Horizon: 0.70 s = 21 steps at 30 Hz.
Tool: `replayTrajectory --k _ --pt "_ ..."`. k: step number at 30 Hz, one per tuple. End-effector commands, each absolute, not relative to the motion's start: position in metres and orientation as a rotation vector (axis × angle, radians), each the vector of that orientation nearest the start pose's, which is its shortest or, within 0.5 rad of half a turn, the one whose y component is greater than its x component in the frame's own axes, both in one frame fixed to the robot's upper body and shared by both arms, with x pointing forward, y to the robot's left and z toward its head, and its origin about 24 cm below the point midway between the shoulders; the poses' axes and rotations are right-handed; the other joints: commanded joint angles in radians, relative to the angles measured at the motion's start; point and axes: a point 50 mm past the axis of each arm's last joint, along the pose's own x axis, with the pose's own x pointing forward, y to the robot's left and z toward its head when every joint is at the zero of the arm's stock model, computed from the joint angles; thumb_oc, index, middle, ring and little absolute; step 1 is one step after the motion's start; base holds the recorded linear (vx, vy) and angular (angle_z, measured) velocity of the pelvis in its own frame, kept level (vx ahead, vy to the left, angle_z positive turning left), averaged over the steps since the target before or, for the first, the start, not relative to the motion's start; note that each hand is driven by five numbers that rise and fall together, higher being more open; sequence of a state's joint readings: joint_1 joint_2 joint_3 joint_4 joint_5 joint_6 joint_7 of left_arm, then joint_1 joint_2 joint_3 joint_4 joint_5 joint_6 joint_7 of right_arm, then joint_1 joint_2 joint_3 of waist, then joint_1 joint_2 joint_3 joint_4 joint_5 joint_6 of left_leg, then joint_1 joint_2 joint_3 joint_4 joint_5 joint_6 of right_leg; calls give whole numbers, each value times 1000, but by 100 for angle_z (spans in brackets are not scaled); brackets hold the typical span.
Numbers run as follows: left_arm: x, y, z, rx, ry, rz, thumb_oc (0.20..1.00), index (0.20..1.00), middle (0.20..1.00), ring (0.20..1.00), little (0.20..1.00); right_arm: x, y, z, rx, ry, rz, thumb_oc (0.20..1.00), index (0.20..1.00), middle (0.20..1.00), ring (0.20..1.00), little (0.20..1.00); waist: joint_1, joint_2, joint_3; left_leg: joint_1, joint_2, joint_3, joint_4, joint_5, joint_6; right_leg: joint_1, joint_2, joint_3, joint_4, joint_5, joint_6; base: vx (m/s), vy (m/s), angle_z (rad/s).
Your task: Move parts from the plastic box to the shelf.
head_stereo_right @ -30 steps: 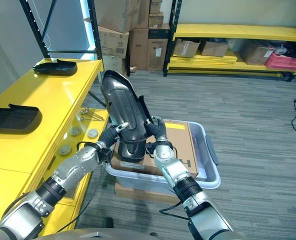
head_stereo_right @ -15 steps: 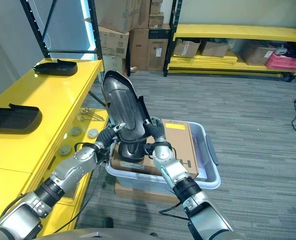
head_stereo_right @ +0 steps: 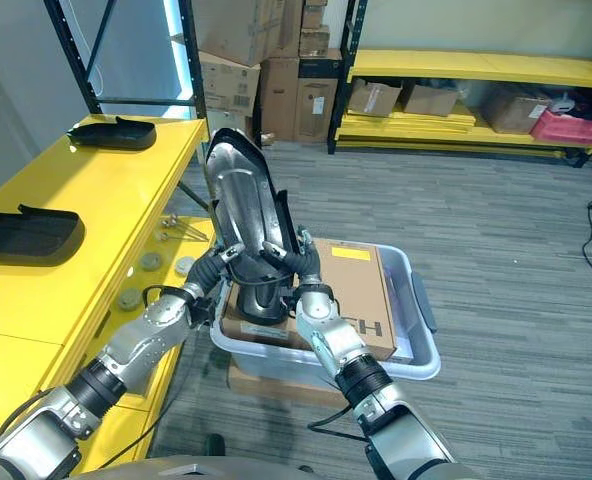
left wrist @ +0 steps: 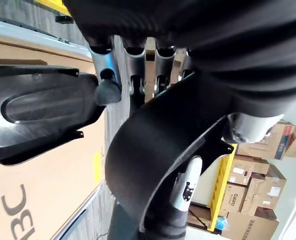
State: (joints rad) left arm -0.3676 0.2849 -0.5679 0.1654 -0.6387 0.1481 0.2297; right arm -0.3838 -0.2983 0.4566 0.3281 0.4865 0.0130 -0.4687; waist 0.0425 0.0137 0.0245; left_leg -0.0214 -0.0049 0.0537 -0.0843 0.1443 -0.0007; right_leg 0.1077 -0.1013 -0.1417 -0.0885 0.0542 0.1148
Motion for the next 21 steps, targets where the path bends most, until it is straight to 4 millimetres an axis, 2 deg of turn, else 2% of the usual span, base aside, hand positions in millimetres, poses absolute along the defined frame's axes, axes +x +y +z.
replayTrajectory --k 1,4,5,6,8,9,10,11,14,17,18,19,20,21 --pt "307 64 125 -264 -163 -369 200 200 200 200 200 312 -137 55 96 54 -163 1000 1000 1000 1000 1000 41 -12 -24 98 -24 11 34 -166 9 -35 10 -43 1 -5 13 0 0 0" --pt "308 85 129 -259 -206 -307 200 200 200 200 200 308 -161 53 63 39 -244 1000 1000 1000 1000 1000 40 -11 -23 97 -24 10 34 -165 10 -35 10 -42 1 -5 12 -4 10 0" --pt "309 97 131 -244 -236 -265 200 200 200 200 200 305 -176 52 21 30 -293 1000 1000 1000 1000 1000 38 -10 -23 97 -24 10 32 -164 10 -35 11 -41 1 -5 12 0 0 0" --pt "309 98 131 -242 -238 -261 200 200 200 200 200 305 -177 51 19 31 -297 1000 1000 1000 1000 1000 38 -10 -23 97 -24 10 32 -164 10 -36 11 -41 1 -5 12 0 0 0" --pt "307 115 132 -231 -274 -209 200 200 200 200 200 296 -198 47 -35 31 -352 1000 1000 1000 1000 1000 32 -10 -24 97 -24 14 28 -162 11 -38 12 -38 1 -6 14 -16 15 0" --pt "305 132 134 -212 -307 -156 200 200 200 200 200 285 -219 40 -84 44 -409 1000 1000 1000 1000 1000 26 -10 -25 97 -23 17 24 -161 12 -41 13 -34 1 -7 15 0 0 0" --pt "303 142 135 -201 -327 -127 200 200 200 200 200 279 -230 36 -126 57 -435 1000 1000 1000 1000 1000 21 -10 -26 98 -23 19 21 -160 12 -43 14 -31 1 -7 15 -38 31 -1" --pt "300 160 138 -174 -370 -69 200 200 200 200 200 267 -248 25 -176 111 -475 1000 1000 1000 1000 1000 12 -10 -27 99 -21 23 16 -158 12 -46 17 -24 1 -7 15 -27 23 -3" --pt "292 183 143 -134 -420 -14 200 200 200 200 200 248 -269 8 -245 193 -500 1000 1000 1000 1000 1000 3 -12 -27 98 -19 26 11 -157 11 -51 18 -20 1 -8 16 -30 21 -7" --pt "283 205 152 -115 -471 50 200 200 200 200 200 225 -283 -16 -259 320 -510 1000 1000 1000 1000 1000 -2 -15 -24 95 -20 24 3 -153 10 -56 18 -14 1 -6 18 -37 21 -9" --pt "282 206 152 -115 -475 54 200 200 200 200 200 224 -283 -18 -263 326 -510 1000 1000 1000 1000 1000 -2 -15 -25 94 -20 24 3 -153 9 -57 18 -14 1 -5 19 -49 33 -5" --pt "276 219 160 -111 -515 90 200 200 200 200 200 208 -287 -35 -290 422 -479 1000 1000 1000 1000 1000 0 -16 -24 89 -23 19 1 -152 10 -62 17 -12 1 -4 22 -67 54 -3" --pt "268 229 170 -79 -568 124 200 200 200 200 200 190 -282 -57 -297 543 -425 1000 1000 1000 1000 1000 4 -16 -24 81 -28 9 -3 -150 12 -67 14 -11 3 -3 25 -69 57 -3" --pt "267 231 171 -71 -576 130 200 200 200 200 200 187 -280 -61 -291 569 -415 1000 1000 1000 1000 1000 4 -16 -25 80 -29 8 -3 -150 12 -68 14 -12 4 -3 26 -57 46 -4"
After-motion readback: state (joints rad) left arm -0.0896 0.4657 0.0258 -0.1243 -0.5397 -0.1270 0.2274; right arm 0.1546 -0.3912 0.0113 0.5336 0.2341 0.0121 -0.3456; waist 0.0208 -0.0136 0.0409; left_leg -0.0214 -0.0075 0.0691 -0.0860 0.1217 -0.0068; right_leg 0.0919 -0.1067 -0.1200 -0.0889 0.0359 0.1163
